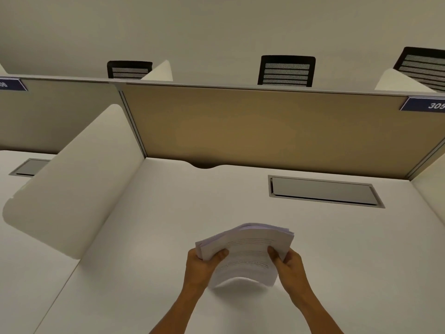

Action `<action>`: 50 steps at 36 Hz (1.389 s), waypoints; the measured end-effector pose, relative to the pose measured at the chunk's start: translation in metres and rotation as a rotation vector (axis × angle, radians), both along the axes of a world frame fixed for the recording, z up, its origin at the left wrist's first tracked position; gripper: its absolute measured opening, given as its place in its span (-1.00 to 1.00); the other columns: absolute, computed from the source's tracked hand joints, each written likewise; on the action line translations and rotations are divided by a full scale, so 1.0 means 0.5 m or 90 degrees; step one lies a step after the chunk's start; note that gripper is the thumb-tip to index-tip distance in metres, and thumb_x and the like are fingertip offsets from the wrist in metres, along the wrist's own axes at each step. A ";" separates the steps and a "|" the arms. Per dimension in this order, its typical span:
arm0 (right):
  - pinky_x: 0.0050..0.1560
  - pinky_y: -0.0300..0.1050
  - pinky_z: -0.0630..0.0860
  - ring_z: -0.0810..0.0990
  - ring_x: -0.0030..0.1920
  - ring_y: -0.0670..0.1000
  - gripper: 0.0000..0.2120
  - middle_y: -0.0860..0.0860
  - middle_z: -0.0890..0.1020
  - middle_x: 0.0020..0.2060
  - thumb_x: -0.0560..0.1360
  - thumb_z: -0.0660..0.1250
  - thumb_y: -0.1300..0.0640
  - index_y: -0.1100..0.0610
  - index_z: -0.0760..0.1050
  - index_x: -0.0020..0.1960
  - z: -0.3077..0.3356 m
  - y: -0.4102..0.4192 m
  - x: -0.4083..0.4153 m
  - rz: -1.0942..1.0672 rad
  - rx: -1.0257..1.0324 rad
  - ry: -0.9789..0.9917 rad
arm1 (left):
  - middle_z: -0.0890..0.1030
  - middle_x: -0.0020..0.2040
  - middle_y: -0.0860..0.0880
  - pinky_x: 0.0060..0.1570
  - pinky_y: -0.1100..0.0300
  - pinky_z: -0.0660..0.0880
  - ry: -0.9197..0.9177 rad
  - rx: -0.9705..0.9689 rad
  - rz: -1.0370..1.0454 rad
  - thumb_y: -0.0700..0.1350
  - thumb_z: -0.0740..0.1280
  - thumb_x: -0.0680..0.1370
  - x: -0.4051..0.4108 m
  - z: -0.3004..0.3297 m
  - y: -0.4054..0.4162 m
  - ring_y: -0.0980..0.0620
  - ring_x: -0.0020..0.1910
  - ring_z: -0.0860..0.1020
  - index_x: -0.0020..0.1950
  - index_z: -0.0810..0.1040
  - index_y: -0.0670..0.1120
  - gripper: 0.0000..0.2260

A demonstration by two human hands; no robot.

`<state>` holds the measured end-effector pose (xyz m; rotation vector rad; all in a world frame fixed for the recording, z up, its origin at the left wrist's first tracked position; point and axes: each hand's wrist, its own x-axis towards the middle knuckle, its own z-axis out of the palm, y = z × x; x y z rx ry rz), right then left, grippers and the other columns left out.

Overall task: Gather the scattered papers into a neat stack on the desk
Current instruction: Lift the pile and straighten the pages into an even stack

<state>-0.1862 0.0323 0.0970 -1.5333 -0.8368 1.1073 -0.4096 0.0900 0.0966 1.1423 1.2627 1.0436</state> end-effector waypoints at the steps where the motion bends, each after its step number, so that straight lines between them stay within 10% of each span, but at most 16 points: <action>1: -0.23 -0.35 0.61 0.71 -0.11 -0.14 -0.84 -0.11 0.75 -0.10 0.60 0.33 0.12 -0.09 0.64 0.07 0.003 -0.001 0.003 -0.010 0.006 0.005 | 0.76 -0.12 0.07 -0.25 0.23 0.65 0.000 0.003 -0.006 0.09 0.58 0.26 0.000 0.002 0.002 0.07 -0.14 0.72 -0.06 0.72 0.22 -0.73; 50: -0.17 -0.29 0.64 0.72 -0.03 -0.10 -0.83 -0.09 0.75 -0.03 0.58 0.37 0.13 -0.07 0.66 0.10 -0.044 -0.015 0.005 0.047 -0.070 0.018 | 0.75 -0.09 0.09 -0.12 0.21 0.65 0.061 -0.086 -0.087 -0.20 0.52 0.45 0.012 -0.060 -0.014 0.07 -0.06 0.70 -0.05 0.69 0.19 -0.73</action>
